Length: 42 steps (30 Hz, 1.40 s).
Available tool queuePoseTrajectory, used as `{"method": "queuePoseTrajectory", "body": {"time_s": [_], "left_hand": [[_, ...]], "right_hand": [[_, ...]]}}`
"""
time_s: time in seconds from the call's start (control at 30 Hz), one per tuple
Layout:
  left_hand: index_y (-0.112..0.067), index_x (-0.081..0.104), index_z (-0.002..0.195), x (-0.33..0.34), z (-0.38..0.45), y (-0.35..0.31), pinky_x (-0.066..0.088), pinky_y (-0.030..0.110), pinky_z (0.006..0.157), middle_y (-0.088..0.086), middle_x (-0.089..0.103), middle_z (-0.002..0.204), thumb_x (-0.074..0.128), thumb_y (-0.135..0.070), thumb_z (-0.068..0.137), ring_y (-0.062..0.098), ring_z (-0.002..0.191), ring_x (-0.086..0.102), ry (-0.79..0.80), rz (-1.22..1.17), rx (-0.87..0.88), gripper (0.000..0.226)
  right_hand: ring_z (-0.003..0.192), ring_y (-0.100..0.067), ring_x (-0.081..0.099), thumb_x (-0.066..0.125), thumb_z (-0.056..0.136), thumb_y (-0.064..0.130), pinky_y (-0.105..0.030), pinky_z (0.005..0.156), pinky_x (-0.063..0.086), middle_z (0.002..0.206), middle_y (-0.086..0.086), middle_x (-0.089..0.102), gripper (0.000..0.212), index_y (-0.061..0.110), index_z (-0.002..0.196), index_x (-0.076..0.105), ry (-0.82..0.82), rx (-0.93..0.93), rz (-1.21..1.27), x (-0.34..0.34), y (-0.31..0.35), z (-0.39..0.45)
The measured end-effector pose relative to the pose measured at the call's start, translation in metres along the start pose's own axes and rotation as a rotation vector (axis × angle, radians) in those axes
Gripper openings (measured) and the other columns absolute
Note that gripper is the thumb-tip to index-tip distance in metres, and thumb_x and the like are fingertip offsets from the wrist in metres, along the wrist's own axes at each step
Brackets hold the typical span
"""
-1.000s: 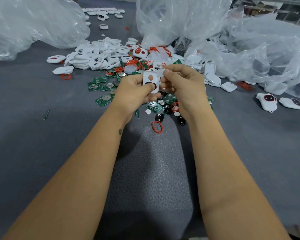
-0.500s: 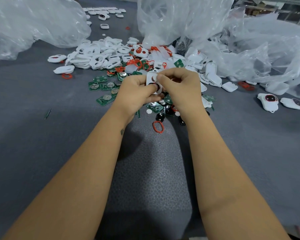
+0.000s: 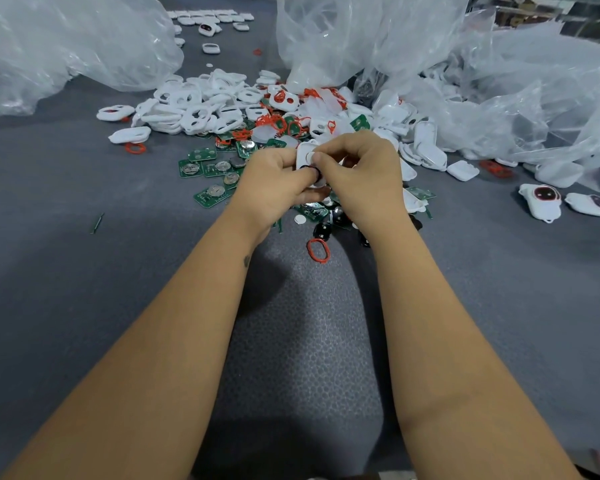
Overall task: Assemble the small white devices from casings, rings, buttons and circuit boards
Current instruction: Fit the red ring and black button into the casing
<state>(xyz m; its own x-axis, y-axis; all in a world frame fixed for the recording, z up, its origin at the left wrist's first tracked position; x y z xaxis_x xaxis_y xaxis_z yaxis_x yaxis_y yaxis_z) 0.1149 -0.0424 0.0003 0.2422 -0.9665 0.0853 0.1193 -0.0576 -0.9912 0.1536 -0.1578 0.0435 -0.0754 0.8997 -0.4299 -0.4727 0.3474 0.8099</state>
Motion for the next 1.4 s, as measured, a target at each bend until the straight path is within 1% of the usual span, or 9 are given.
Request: {"method": "queuePoseTrajectory", "body": {"time_s": [0.2, 0.33, 0.53, 0.77, 0.83, 0.9, 1.1, 1.23, 1.4], "left_hand": [[-0.014, 0.070, 0.096, 0.004, -0.002, 0.000, 0.057, 0.021, 0.068, 0.007, 0.075, 0.087, 0.053, 0.008, 0.092, 0.014, 0.079, 0.072, 0.018, 0.004, 0.016, 0.028], [-0.012, 0.069, 0.106, 0.005, -0.002, -0.001, 0.059, 0.030, 0.076, 0.014, 0.074, 0.101, 0.055, 0.006, 0.093, 0.023, 0.091, 0.071, 0.028, -0.017, 0.031, 0.025], [-0.002, 0.064, 0.112, 0.004, -0.001, -0.002, 0.058, 0.026, 0.069, 0.014, 0.072, 0.095, 0.048, 0.015, 0.089, 0.016, 0.080, 0.071, 0.007, -0.012, 0.036, 0.033], [-0.003, 0.066, 0.108, 0.008, -0.002, 0.001, 0.057, 0.024, 0.070, 0.007, 0.075, 0.093, 0.049, 0.014, 0.091, 0.016, 0.084, 0.073, 0.049, -0.159, -0.033, 0.030], [-0.003, 0.066, 0.104, 0.008, -0.002, 0.002, 0.057, 0.023, 0.070, 0.006, 0.075, 0.089, 0.048, 0.014, 0.091, 0.015, 0.083, 0.073, 0.042, -0.208, -0.065, 0.028], [-0.001, 0.065, 0.100, 0.001, -0.001, 0.006, 0.057, 0.021, 0.066, 0.007, 0.074, 0.083, 0.048, 0.013, 0.091, 0.015, 0.077, 0.073, -0.021, -0.292, -0.118, 0.024], [0.001, 0.061, 0.094, -0.021, -0.001, 0.013, 0.058, 0.023, 0.064, 0.015, 0.074, 0.076, 0.052, -0.001, 0.097, 0.023, 0.075, 0.074, -0.190, -0.443, -0.175, 0.010], [0.000, 0.064, 0.094, -0.028, -0.001, 0.011, 0.058, 0.024, 0.063, 0.013, 0.074, 0.075, 0.053, 0.000, 0.097, 0.022, 0.075, 0.074, -0.243, -0.430, -0.150, 0.012], [0.000, 0.065, 0.100, -0.030, -0.001, 0.009, 0.059, 0.024, 0.064, 0.010, 0.074, 0.077, 0.053, -0.001, 0.097, 0.020, 0.075, 0.074, -0.265, -0.415, -0.133, 0.012]], "right_hand": [[0.072, -0.002, 0.048, 0.072, 0.077, 0.014, -0.019, 0.068, 0.039, 0.086, 0.005, 0.056, 0.009, 0.022, 0.081, 0.069, -0.069, -0.015, -0.076, -0.002, 0.000, 0.000], [0.083, -0.004, 0.053, 0.069, 0.079, 0.012, -0.018, 0.078, 0.045, 0.100, 0.005, 0.058, 0.029, 0.023, 0.105, 0.064, -0.062, 0.039, 0.032, -0.002, -0.003, -0.001], [0.081, -0.012, 0.065, 0.062, 0.082, 0.003, -0.033, 0.077, 0.057, 0.083, 0.004, 0.068, 0.019, 0.018, 0.091, 0.069, 0.024, 0.132, 0.175, 0.012, -0.007, -0.002], [0.087, -0.010, 0.068, 0.063, 0.085, 0.009, -0.033, 0.084, 0.057, 0.091, 0.006, 0.073, 0.020, 0.018, 0.099, 0.074, 0.027, 0.142, 0.188, 0.013, -0.008, -0.004], [0.086, -0.001, 0.066, 0.062, 0.088, 0.013, -0.022, 0.080, 0.055, 0.093, 0.007, 0.072, 0.019, 0.018, 0.102, 0.074, 0.034, 0.138, 0.207, 0.013, -0.008, -0.004], [0.080, 0.006, 0.062, 0.059, 0.092, 0.016, -0.012, 0.071, 0.050, 0.094, 0.009, 0.070, 0.017, 0.019, 0.103, 0.072, -0.047, 0.153, 0.231, 0.001, -0.012, -0.002], [0.068, -0.006, 0.053, 0.050, 0.088, 0.013, -0.023, 0.067, 0.041, 0.090, 0.004, 0.068, 0.027, 0.017, 0.103, 0.072, -0.394, 0.299, 0.088, -0.059, -0.043, -0.004], [0.095, -0.019, 0.061, 0.048, 0.088, 0.014, -0.035, 0.085, 0.051, 0.114, 0.002, 0.065, 0.034, 0.020, 0.115, 0.068, -0.274, 0.290, -0.131, -0.054, -0.045, 0.000], [0.122, -0.025, 0.045, 0.054, 0.091, 0.026, -0.036, 0.102, 0.035, 0.126, -0.001, 0.059, 0.033, 0.028, 0.122, 0.065, -0.056, 0.116, -0.434, -0.024, -0.030, 0.004]]}}
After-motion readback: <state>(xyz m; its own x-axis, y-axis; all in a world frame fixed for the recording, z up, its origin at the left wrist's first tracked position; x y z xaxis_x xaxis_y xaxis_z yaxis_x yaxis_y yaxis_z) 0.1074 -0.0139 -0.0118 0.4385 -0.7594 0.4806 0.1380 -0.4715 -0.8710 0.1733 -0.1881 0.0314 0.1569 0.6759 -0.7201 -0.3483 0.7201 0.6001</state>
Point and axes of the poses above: each hand's wrist, its own z-axis towards the middle knuckle, its own x-axis out of the palm, y = z × x, the point moved 10 cm from there along z, towards the middle knuckle
